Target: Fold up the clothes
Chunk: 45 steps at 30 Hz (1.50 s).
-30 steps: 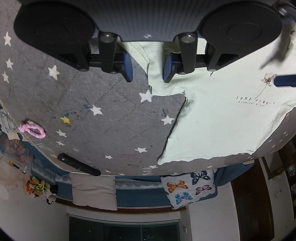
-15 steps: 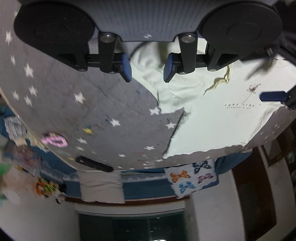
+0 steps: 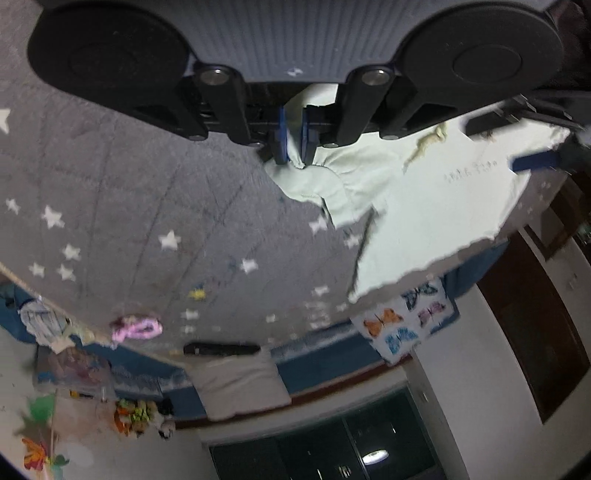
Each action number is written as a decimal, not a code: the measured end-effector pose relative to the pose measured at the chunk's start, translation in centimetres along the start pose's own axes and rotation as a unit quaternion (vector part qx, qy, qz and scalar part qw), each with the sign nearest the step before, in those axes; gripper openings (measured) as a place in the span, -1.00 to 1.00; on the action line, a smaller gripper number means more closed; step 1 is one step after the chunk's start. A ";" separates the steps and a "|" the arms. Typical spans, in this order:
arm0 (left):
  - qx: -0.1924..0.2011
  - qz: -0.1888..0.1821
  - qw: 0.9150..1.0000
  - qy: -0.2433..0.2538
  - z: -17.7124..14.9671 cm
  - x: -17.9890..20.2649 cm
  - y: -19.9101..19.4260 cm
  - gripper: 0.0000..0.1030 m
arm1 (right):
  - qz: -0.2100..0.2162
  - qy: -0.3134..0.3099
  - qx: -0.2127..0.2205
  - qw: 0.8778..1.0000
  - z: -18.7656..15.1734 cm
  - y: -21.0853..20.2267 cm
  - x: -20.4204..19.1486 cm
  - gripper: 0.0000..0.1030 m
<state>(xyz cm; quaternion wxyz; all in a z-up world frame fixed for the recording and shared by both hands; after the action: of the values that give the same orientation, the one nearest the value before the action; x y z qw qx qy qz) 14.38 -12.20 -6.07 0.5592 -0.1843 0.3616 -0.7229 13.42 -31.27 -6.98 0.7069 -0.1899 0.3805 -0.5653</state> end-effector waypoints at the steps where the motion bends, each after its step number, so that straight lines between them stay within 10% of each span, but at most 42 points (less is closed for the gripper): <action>1: -0.002 -0.001 1.000 0.006 -0.1 0.5 0.3 0.91 | 0.003 0.000 0.004 1.000 0.1 -0.3 -0.1 -0.87; 16: 0.025 0.014 0.998 -0.047 -1.7 -4.8 -3.2 0.92 | 0.074 -0.091 0.031 0.993 2.0 -4.1 -8.7 -0.87; 26: 0.027 0.058 0.991 -0.121 -4.3 -11.5 -5.7 0.94 | 0.107 -0.174 -0.043 0.978 -3.2 1.3 -17.1 -0.79; 45: 0.005 0.007 0.999 -0.046 -2.8 -4.4 -2.3 0.94 | 0.046 -0.153 -0.076 0.984 -3.3 2.1 -10.2 -0.53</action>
<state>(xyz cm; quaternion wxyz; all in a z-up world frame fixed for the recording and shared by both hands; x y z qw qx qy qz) 12.35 -6.88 -5.68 0.5811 -0.2122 0.3326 -0.7118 11.59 -20.55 -7.27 0.7656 -0.3096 0.3177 -0.4659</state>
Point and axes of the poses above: each gripper's, at about its wrist camera, not at the fingertips, and y roughly the way its jaws point, x to its right, z to its top, the point moved 7 cm from there along y, roughly the way its jaws point, and after that the axes turned 7 degrees about -x, right-handed, at the moved point
